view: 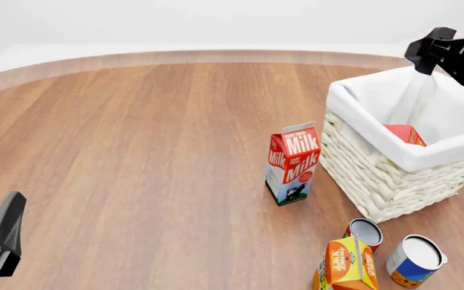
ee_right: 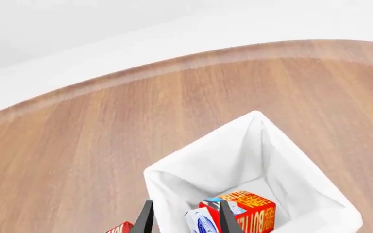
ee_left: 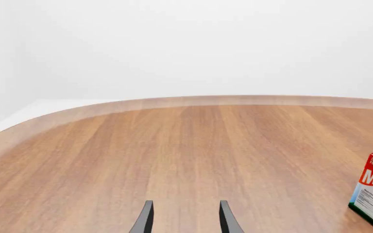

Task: Pick up the cream cheese box and the butter, and put them in the basket.

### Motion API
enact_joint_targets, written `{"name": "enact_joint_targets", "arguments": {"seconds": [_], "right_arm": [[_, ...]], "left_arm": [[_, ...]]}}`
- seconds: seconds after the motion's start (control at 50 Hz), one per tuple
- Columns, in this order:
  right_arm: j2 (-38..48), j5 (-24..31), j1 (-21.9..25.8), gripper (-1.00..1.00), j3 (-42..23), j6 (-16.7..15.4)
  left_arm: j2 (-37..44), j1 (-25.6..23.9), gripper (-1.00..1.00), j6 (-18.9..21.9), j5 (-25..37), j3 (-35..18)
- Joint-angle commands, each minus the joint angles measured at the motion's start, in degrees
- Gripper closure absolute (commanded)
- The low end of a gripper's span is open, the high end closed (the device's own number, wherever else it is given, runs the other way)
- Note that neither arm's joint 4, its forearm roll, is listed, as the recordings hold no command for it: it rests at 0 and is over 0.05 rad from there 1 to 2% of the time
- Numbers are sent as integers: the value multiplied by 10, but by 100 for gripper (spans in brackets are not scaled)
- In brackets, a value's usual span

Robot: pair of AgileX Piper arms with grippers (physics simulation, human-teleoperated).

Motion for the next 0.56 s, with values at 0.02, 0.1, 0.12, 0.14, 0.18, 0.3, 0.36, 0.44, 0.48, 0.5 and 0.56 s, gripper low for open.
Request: {"name": "enact_joint_targets", "arguments": {"seconds": [0.02, 0.1, 0.12, 0.14, 0.18, 0.3, 0.36, 0.44, 0.48, 0.5, 0.56], "right_arm": [[-61, 52, 52, -100, -38, -2], [-86, 77, 84, -100, -63, -8], [-91, 81, 92, -100, -68, -9], [-100, 87, 100, -100, -76, -16], [-111, 100, 116, -100, -88, -13], [-147, 130, 172, -100, -123, -30], [-152, 130, 191, -100, -127, -37], [-143, 105, 219, -100, -111, -31], [-138, 93, 222, -100, -107, -27], [-133, 84, 225, -100, -103, -26], [-113, 52, 240, -100, -91, -15]], "left_arm": [[0, 0, -100, 0, 0, 0], [0, 0, -100, 0, 0, 0], [0, 0, -100, 0, 0, 0], [0, 0, -100, 0, 0, 0], [0, 0, -100, 0, 0, 0], [0, 0, -100, 0, 0, 0], [0, 0, -100, 0, 0, 0], [0, 0, -100, 0, 0, 0], [0, 0, -100, 0, 0, 0], [0, 0, -100, 0, 0, 0], [0, 0, -100, 0, 0, 0]]}}
